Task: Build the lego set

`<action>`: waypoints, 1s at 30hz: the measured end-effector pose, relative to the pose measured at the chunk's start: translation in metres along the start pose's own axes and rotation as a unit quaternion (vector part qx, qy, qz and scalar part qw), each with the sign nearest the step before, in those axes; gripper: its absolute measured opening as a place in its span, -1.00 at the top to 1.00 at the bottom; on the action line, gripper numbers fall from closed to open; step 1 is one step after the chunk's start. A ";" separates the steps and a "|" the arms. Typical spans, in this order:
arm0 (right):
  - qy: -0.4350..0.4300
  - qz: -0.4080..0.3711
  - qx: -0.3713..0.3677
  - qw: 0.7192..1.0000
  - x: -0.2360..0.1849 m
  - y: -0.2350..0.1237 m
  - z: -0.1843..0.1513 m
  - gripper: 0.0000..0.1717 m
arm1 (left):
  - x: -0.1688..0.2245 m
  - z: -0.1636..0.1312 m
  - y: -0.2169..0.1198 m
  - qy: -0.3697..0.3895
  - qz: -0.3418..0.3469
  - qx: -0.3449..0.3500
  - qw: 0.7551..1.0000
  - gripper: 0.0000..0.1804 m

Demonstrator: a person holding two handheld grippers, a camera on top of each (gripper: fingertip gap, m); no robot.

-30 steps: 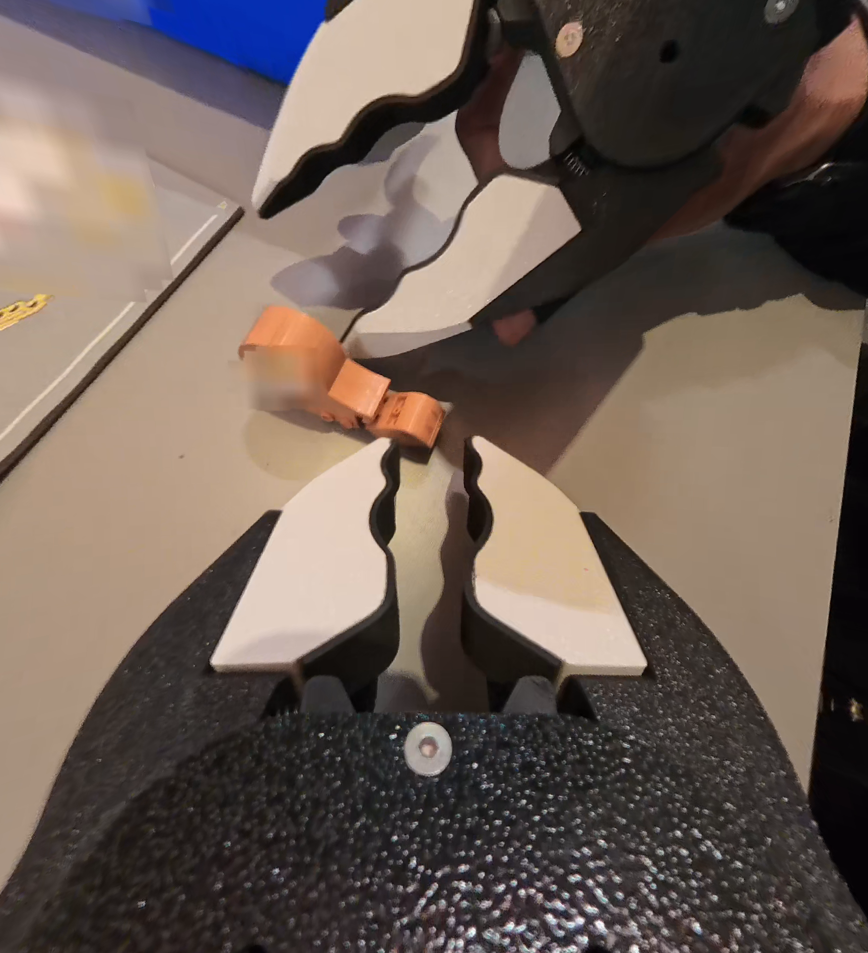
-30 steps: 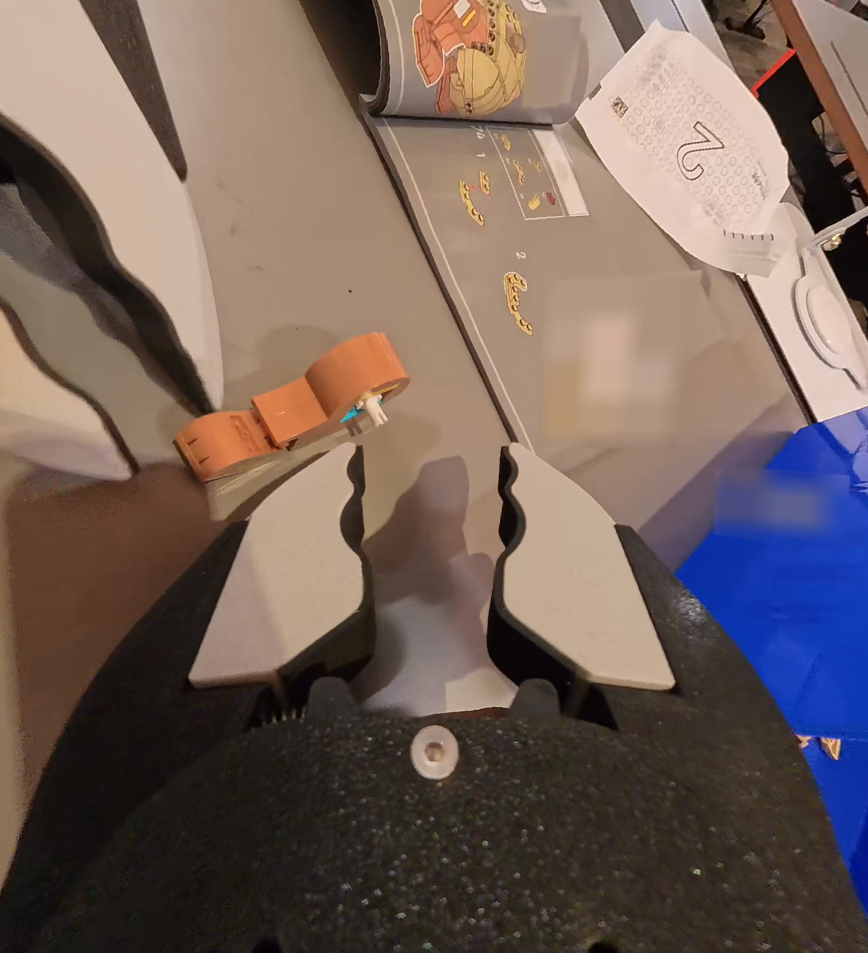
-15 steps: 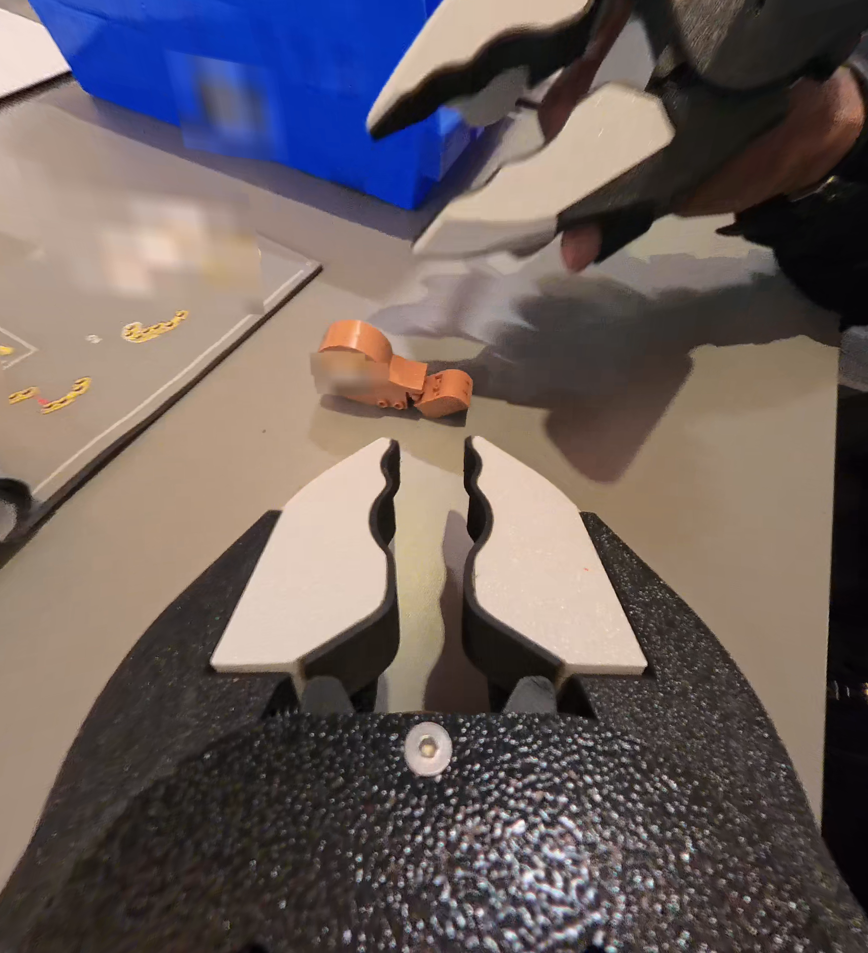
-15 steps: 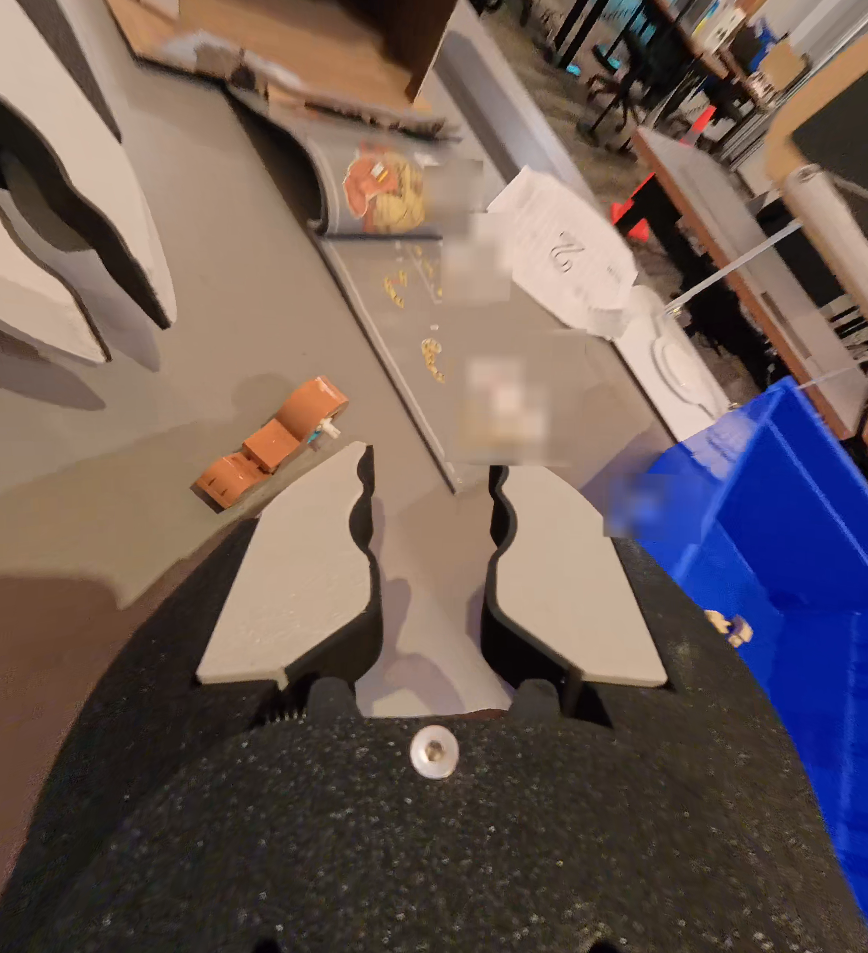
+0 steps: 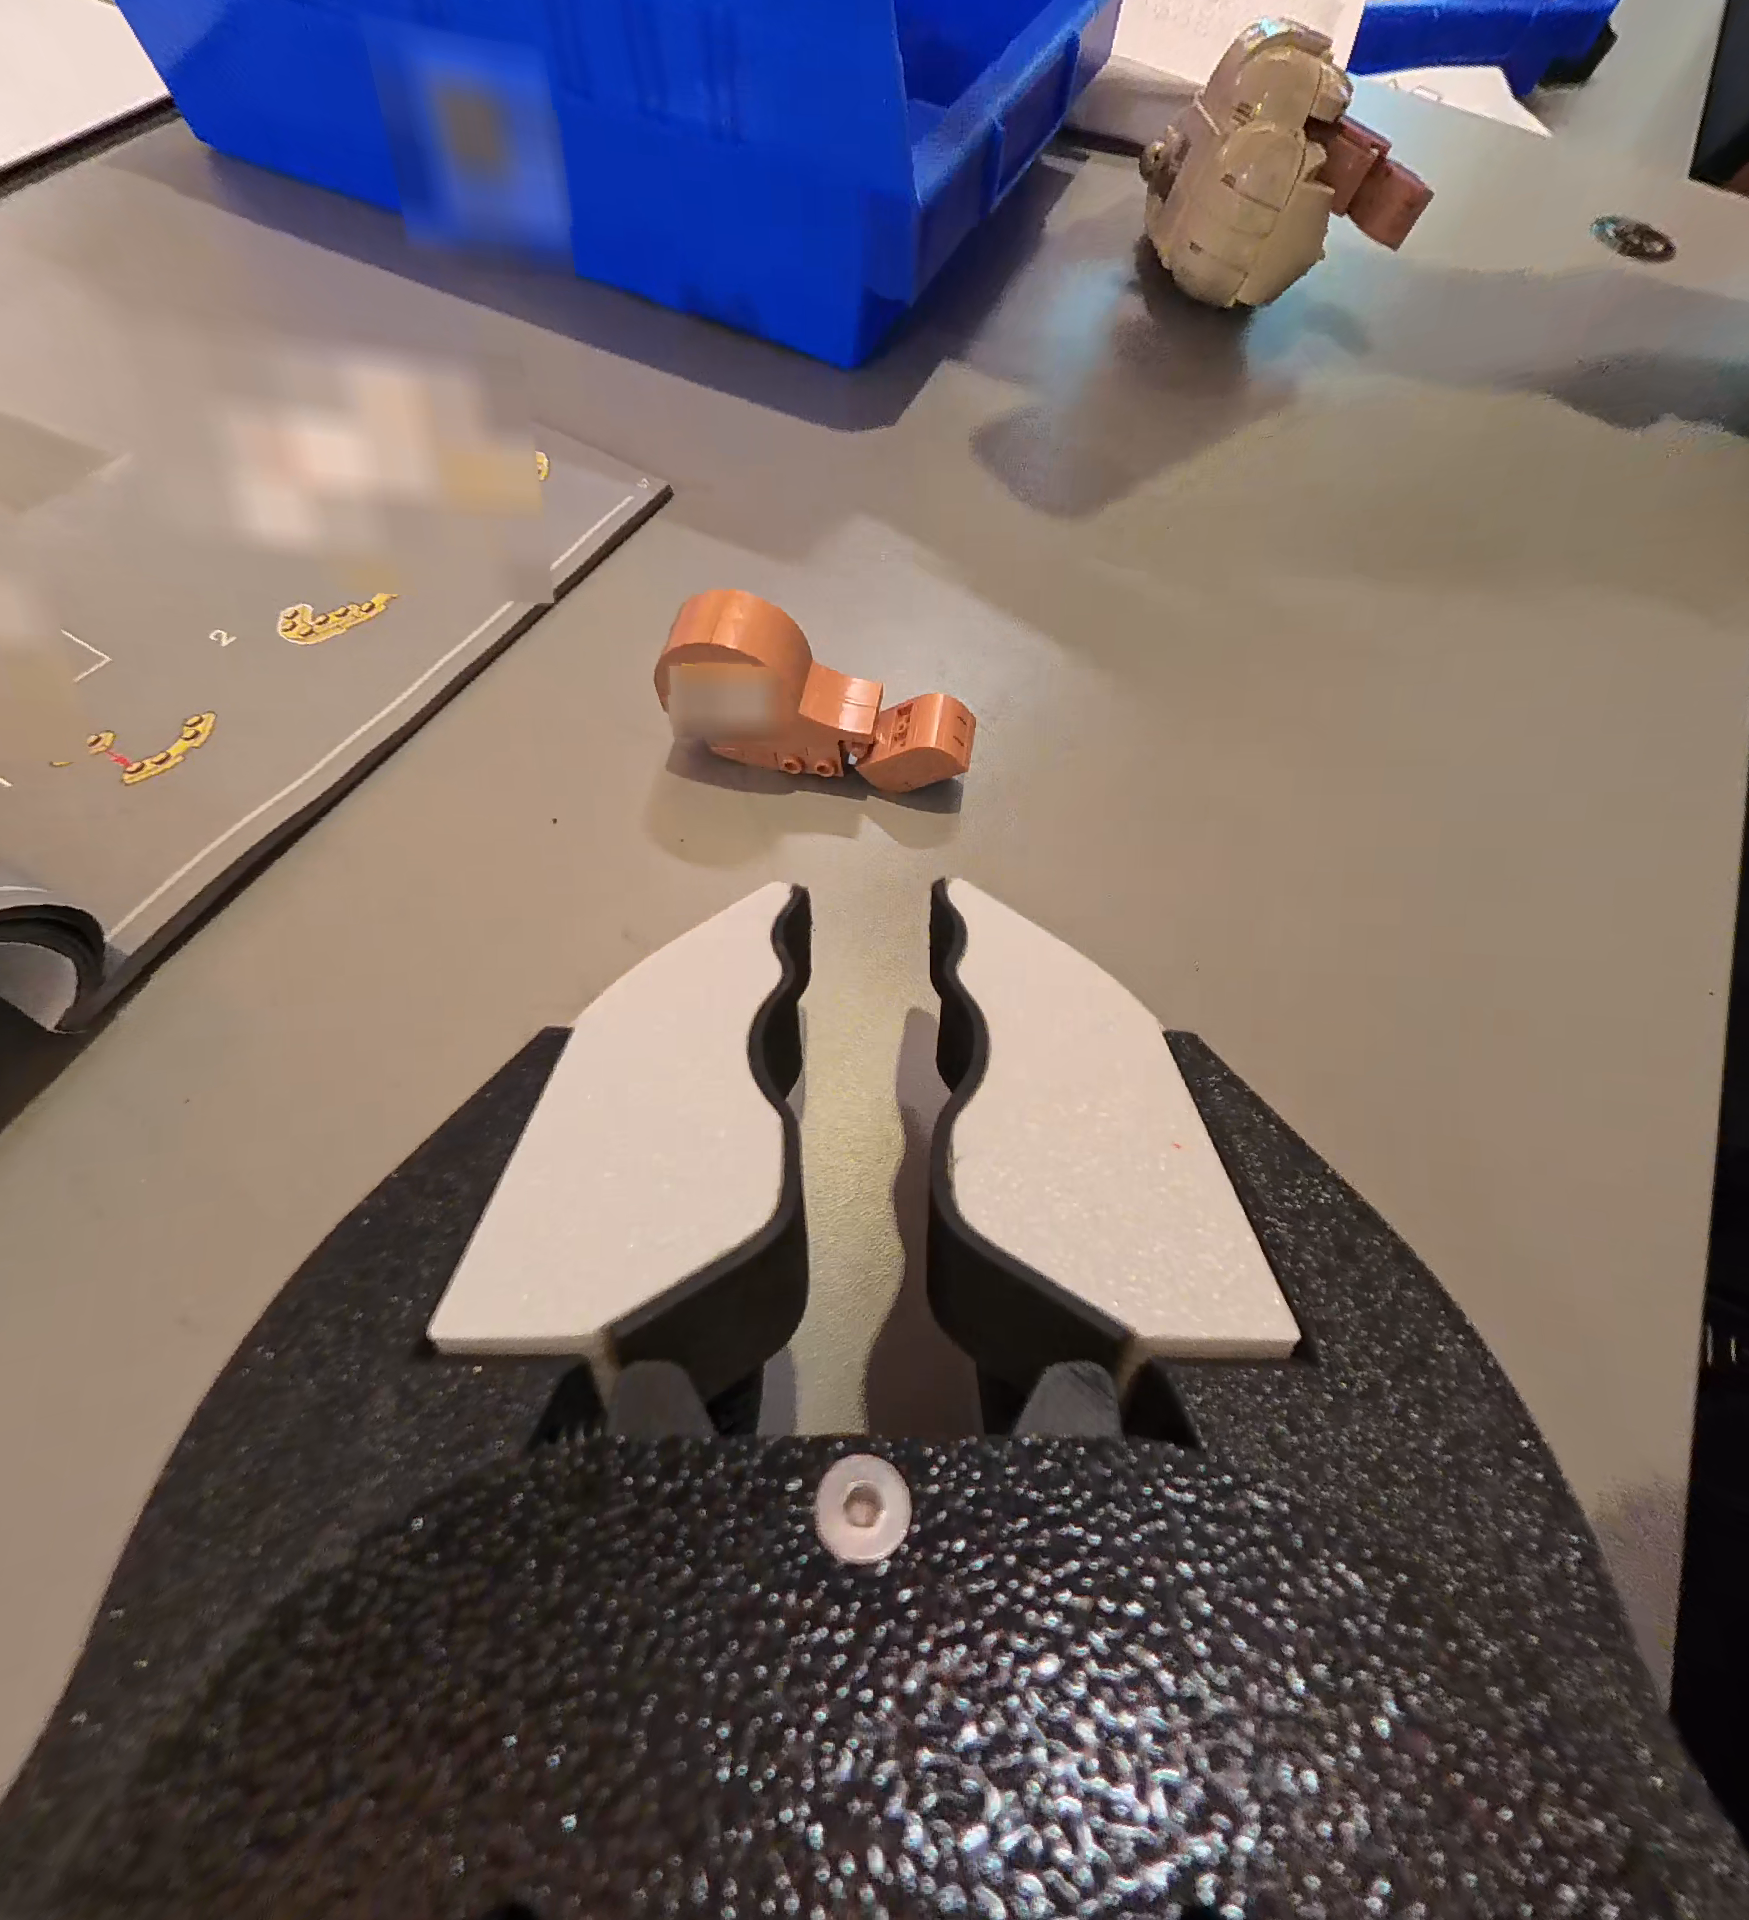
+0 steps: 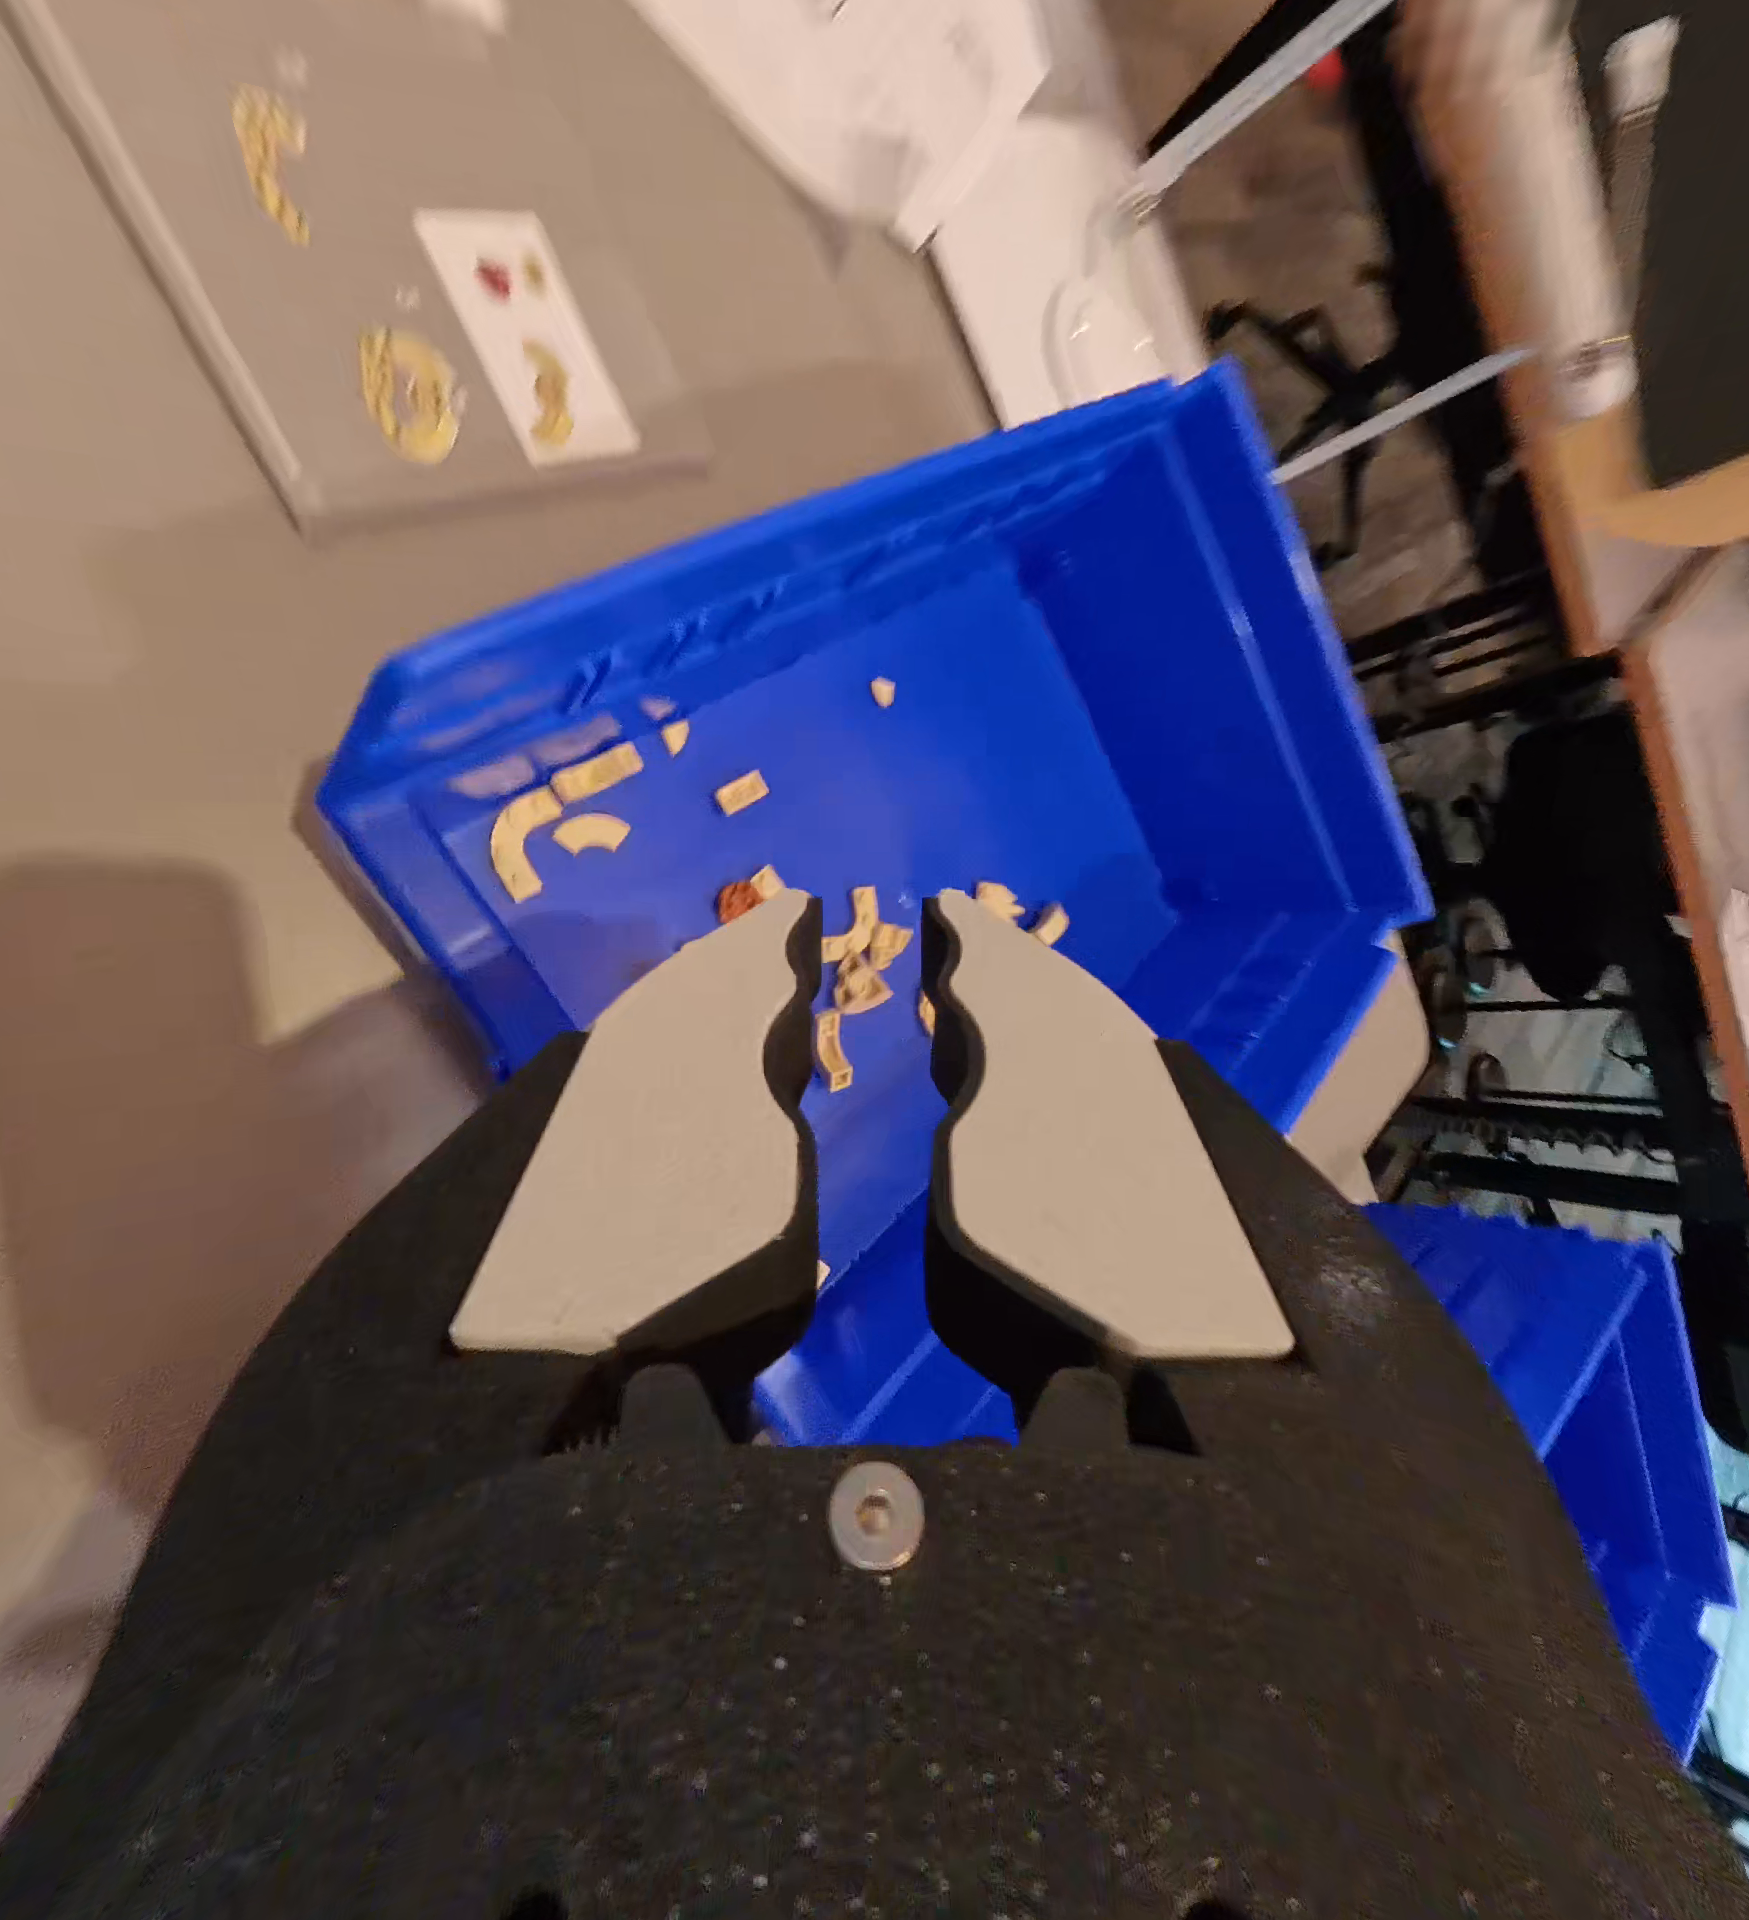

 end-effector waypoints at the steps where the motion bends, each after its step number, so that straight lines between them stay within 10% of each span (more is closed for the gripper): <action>1: -0.016 0.021 -0.021 0.999 0.002 0.008 -0.002 0.80 | 0.000 0.000 0.001 0.001 0.000 -0.003 1.000 0.76; 9: -0.119 0.135 -0.100 0.979 0.031 0.048 -0.003 0.72 | 0.002 -0.002 0.005 0.007 -0.017 -0.022 1.000 0.76; 20: -0.144 0.198 -0.026 0.969 0.052 0.030 -0.002 0.63 | -0.033 0.002 0.002 0.033 0.036 0.012 0.999 0.76; 30: -0.307 0.374 -0.246 0.840 0.020 0.066 -0.046 0.69 | -0.052 0.006 0.024 0.084 0.060 -0.035 0.994 0.78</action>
Point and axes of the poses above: each gripper's, where its closed fingertips meet, y out along the fingers, z out of its top, x = y × z across the jaws, the point moved 8 cm from there along -y, back along the fingers, and after that the axes turned 8 degrees about y, right-handed, at the moved point
